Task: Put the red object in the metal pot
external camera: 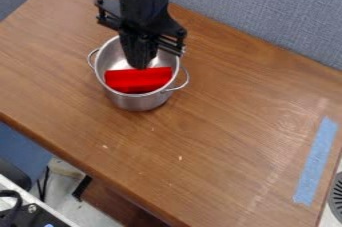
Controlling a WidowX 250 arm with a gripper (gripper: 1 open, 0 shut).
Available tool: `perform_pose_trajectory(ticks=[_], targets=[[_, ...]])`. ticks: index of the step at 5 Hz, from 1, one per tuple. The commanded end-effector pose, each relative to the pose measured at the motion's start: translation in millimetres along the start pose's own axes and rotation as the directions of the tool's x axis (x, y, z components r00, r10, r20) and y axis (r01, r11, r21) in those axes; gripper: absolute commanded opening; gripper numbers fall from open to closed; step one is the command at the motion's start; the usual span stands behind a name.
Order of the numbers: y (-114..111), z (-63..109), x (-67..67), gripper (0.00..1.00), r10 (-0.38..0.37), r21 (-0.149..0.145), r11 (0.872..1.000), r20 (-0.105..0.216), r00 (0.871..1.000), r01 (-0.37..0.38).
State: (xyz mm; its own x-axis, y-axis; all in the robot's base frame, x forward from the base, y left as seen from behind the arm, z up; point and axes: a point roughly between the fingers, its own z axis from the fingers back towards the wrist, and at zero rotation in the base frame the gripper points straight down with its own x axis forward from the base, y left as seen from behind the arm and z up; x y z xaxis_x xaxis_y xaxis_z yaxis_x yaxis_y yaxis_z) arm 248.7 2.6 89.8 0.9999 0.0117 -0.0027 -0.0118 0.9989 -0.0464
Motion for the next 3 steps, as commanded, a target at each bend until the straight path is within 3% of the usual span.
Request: perform_pose_trajectory(ticks=[1, 2, 3], targets=[[7, 7.7, -9.8, 0.0, 0.096, -0.012, 0.995, 0.048, 0.994, -0.096], [12, 1.3, -27.0, 1.0, 0.167, -0.019, 0.986, 0.037, 0.985, -0.167], [13, 0.6, -26.0, 1.0, 0.221, -0.024, 0.975, 0.022, 0.975, -0.22]])
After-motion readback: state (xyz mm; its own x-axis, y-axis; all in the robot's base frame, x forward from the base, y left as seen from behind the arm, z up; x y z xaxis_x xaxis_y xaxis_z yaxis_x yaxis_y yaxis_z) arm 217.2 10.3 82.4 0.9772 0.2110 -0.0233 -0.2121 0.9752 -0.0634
